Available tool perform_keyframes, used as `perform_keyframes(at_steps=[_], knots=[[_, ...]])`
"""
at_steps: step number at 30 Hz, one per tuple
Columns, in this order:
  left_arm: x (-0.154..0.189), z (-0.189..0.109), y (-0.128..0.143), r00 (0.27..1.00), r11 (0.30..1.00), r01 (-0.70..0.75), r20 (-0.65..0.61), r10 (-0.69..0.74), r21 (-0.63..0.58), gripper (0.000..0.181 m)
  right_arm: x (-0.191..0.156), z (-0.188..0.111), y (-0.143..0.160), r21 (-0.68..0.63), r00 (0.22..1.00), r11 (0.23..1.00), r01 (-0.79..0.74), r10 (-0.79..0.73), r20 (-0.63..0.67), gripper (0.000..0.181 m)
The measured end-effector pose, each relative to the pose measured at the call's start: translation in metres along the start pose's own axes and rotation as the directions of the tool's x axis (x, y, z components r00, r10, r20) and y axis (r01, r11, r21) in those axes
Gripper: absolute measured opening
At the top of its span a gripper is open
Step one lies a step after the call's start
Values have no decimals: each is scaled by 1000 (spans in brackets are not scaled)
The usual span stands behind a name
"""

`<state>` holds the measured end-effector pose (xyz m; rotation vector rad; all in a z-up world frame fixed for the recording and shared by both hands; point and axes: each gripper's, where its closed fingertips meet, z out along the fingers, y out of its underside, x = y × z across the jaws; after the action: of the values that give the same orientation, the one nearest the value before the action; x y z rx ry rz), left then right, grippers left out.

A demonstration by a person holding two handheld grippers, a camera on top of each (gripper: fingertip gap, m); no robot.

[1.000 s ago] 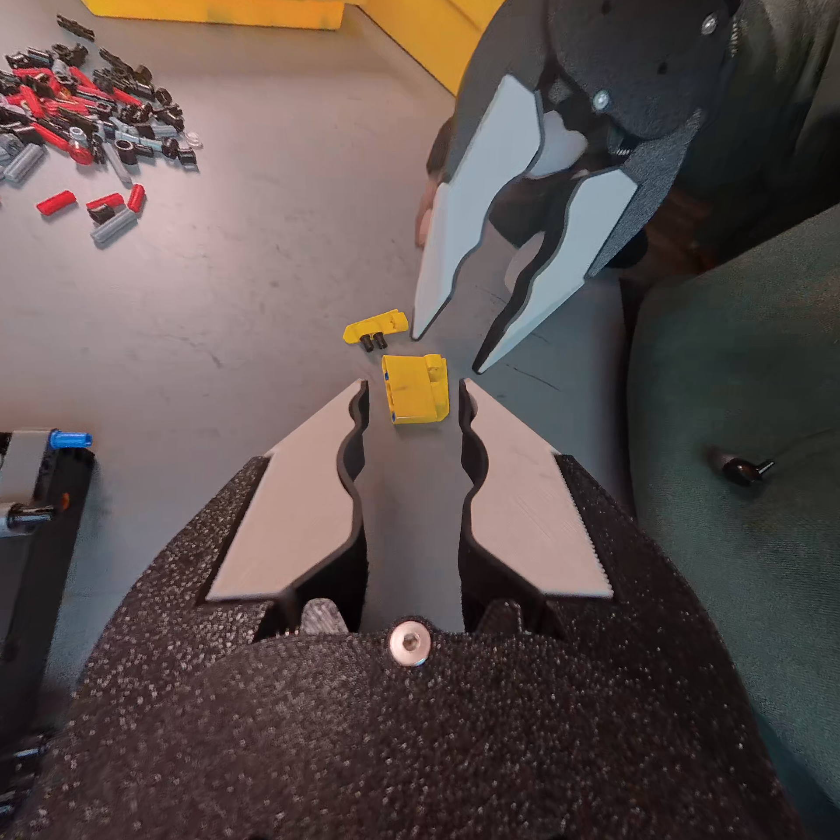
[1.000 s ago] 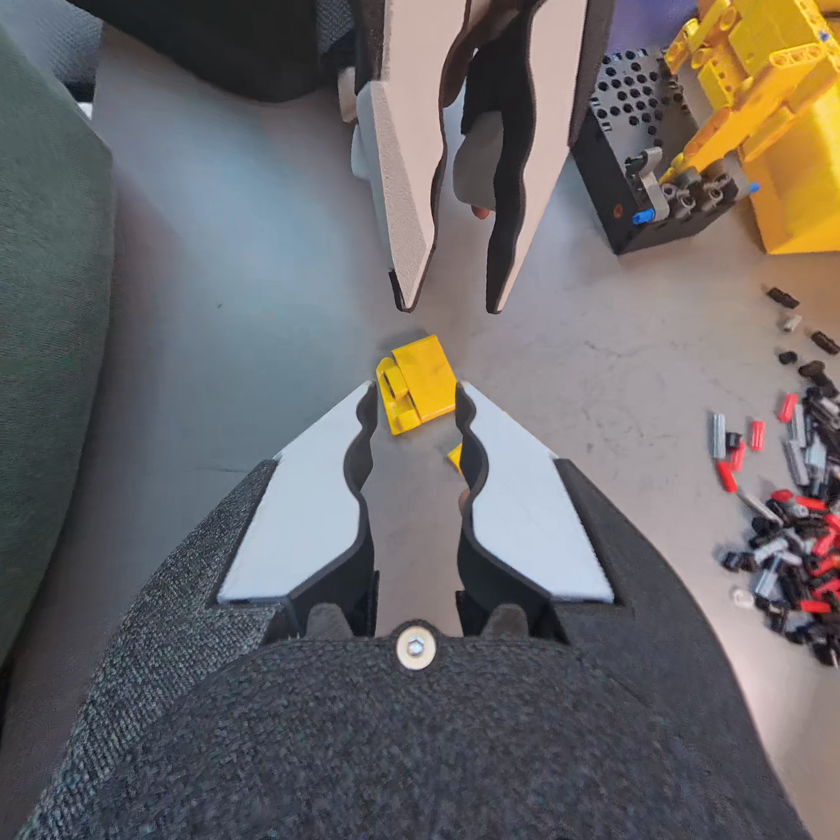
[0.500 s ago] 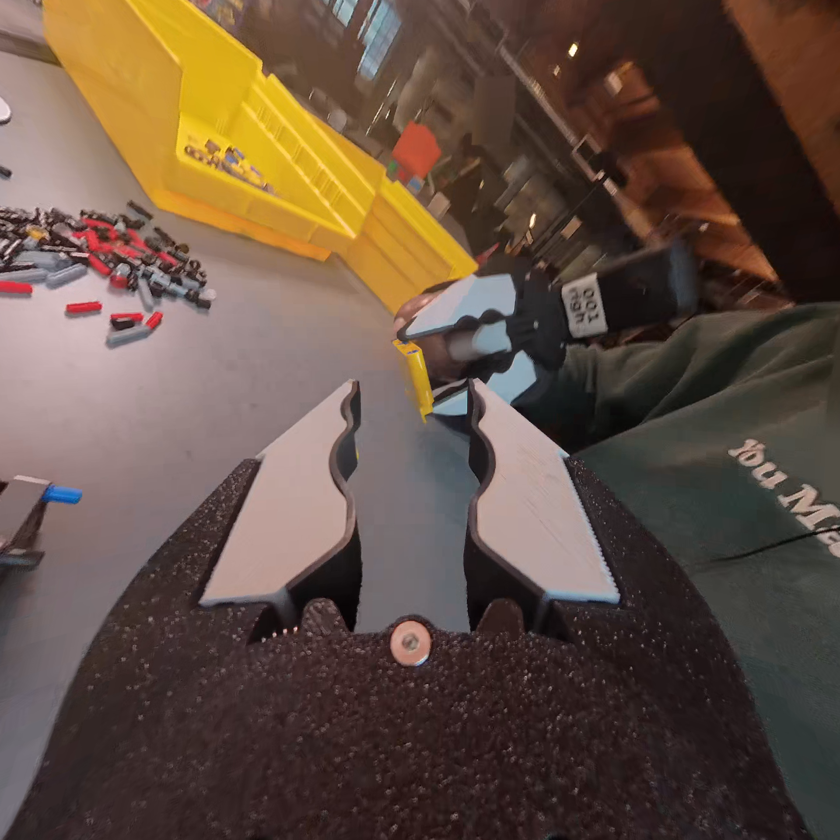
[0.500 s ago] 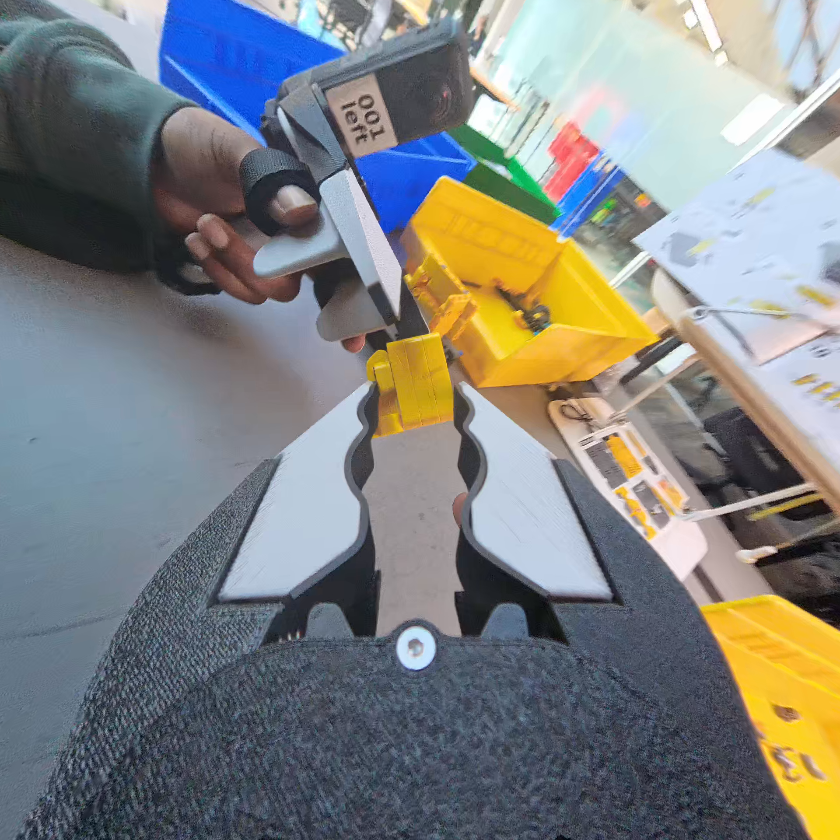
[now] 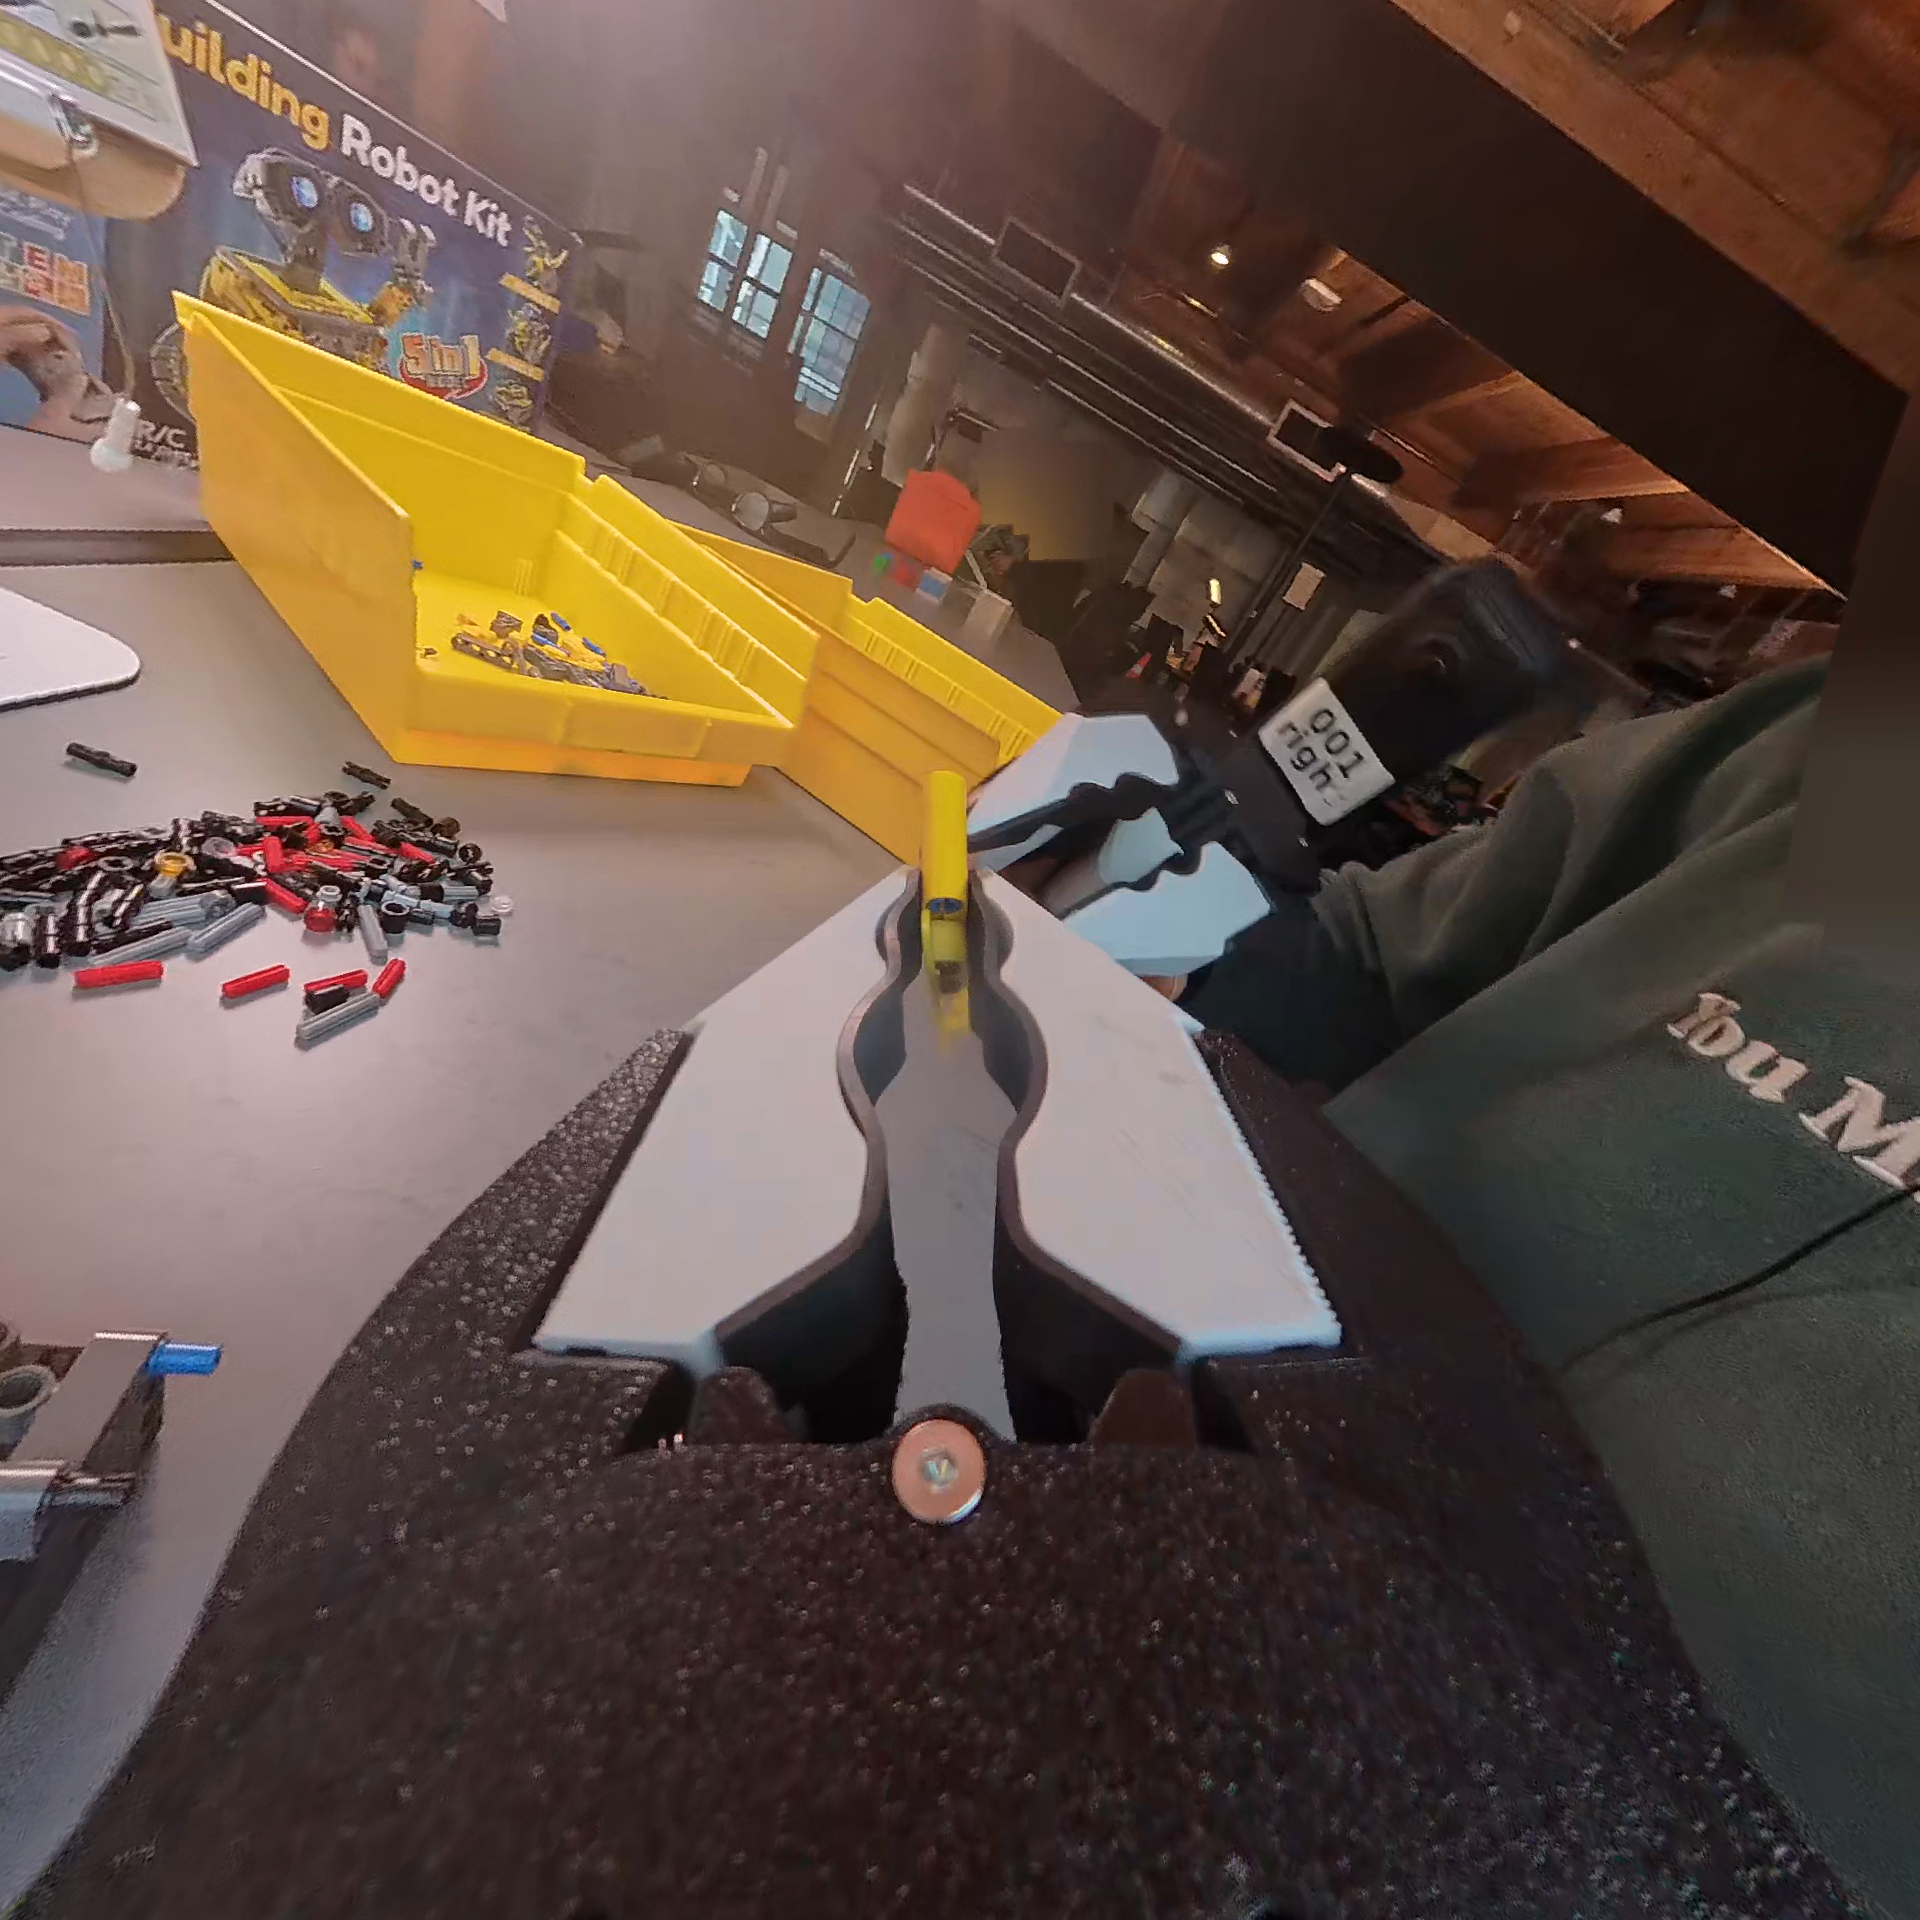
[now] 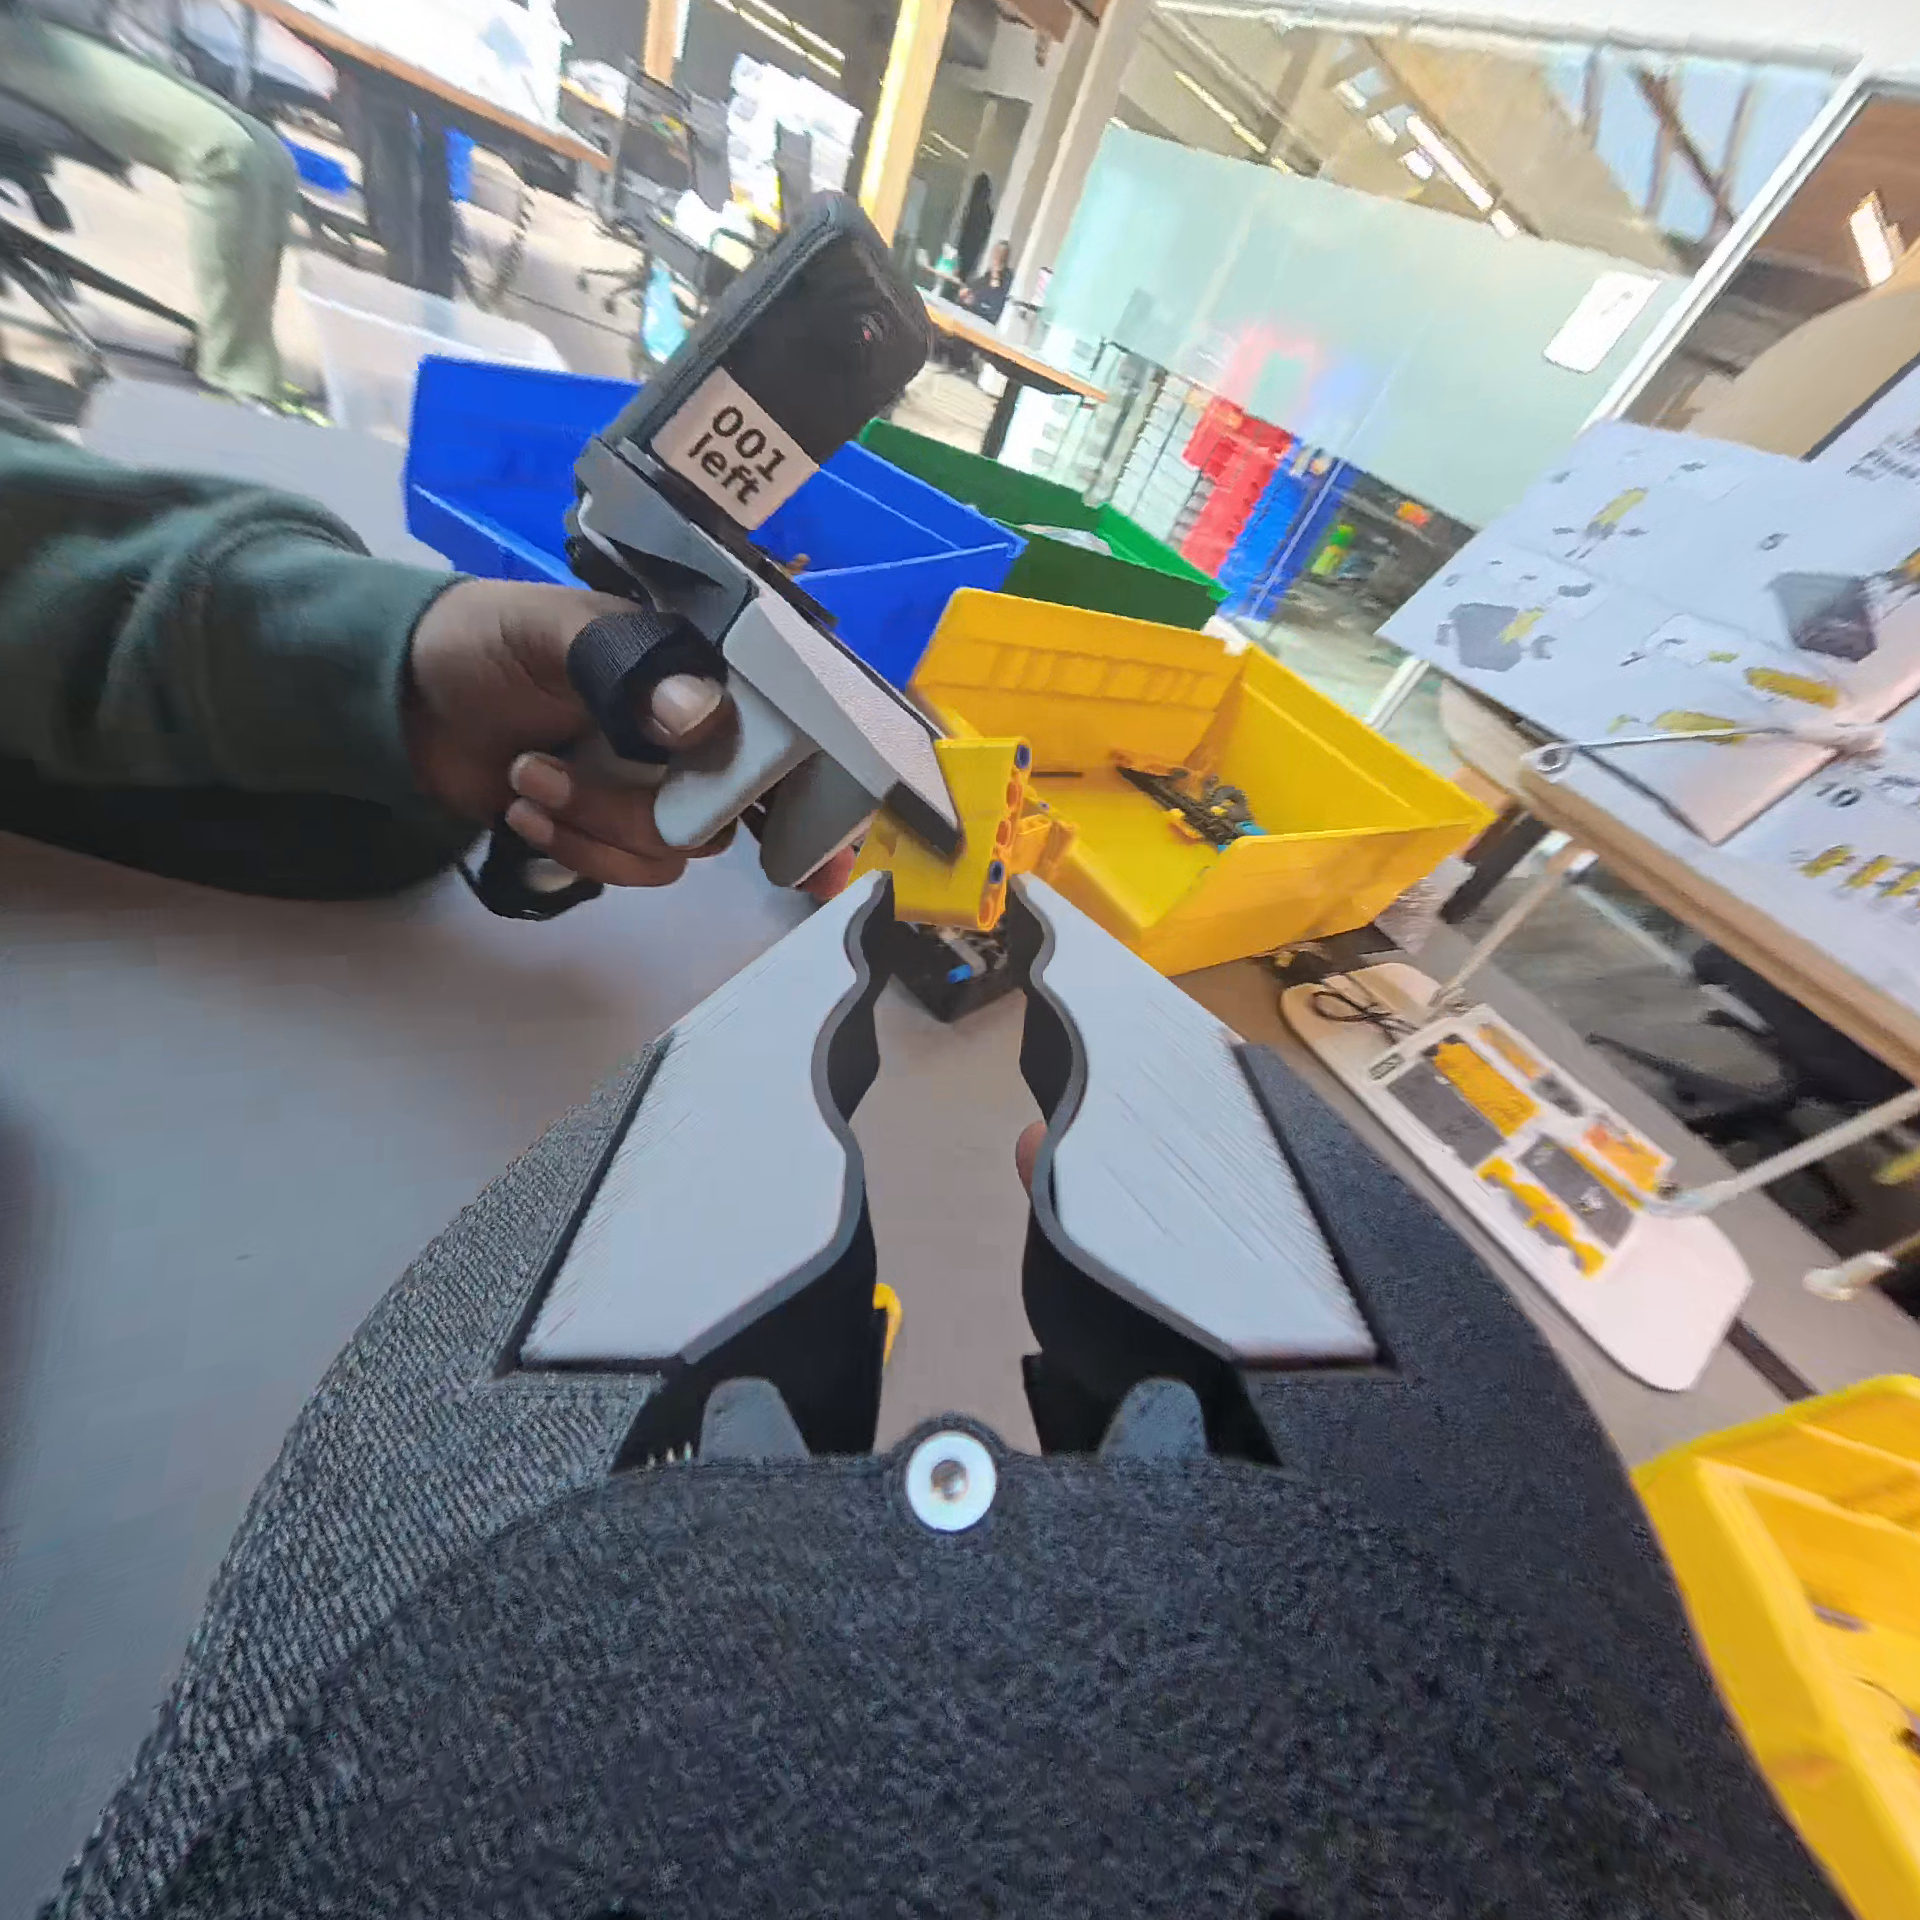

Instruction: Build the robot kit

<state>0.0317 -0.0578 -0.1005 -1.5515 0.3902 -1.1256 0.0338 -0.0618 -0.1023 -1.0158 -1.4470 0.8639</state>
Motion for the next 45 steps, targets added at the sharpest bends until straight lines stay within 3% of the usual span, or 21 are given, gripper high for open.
perform_keyframes(at_steps=[5, 10, 14, 17, 21, 28, 34, 37, 39, 41, 43, 45], knots=[[9, -2, 7, 997, 998, -51, -62, 49, -44, 6, -12, 3, -1, -62, 907, 940, -335, 340, 247, 21], [7, -4, 13, 998, 997, -29, -58, 25, -66, 6, -14, 5, 10, -121, 856, 898, -424, 441, 271, 10], [-14, -10, 14, 999, 995, 10, 43, -5, -101, 6, 1, -5, 55, -341, 872, 857, -386, 460, 169, 24], [-30, -15, 20, 991, 991, 50, 127, -34, -125, 6, -2, -21, 114, -619, 858, 696, -362, 508, 69, 29], [-39, -17, 32, 979, 981, 116, 184, -87, -154, 6, -19, -20, 135, -710, 863, 622, -329, 504, 42, 27], [-46, -18, 45, 959, 961, 218, 221, -179, -169, 6, -24, -16, 142, -764, 962, 640, -84, 251, 104, 13], [-44, -15, 50, 940, 939, 309, 195, -278, -149, 6, 2, -7, 118, -601, 995, 794, 87, -45, 84, 13], [-47, -13, 56, 931, 929, 337, 200, -304, -156, 6, 16, -13, 121, -612, 929, 710, 347, -350, 120, 13], [-48, -12, 60, 931, 926, 337, 206, -302, -168, 6, 23, -17, 125, -619, 824, 587, 522, -535, 187, 14], [-48, -10, 63, 931, 923, 339, 206, -301, -185, 6, 25, -21, 133, -609, 743, 492, 622, -615, 263, 14], [-47, -9, 67, 932, 918, 340, 206, -300, -203, 6, 20, -23, 139, -602, 740, 483, 636, -605, 295, 14], [-47, -7, 70, 933, 916, 337, 211, -293, -219, 6, 17, -20, 132, -583, 763, 532, 614, -589, 267, 14]])
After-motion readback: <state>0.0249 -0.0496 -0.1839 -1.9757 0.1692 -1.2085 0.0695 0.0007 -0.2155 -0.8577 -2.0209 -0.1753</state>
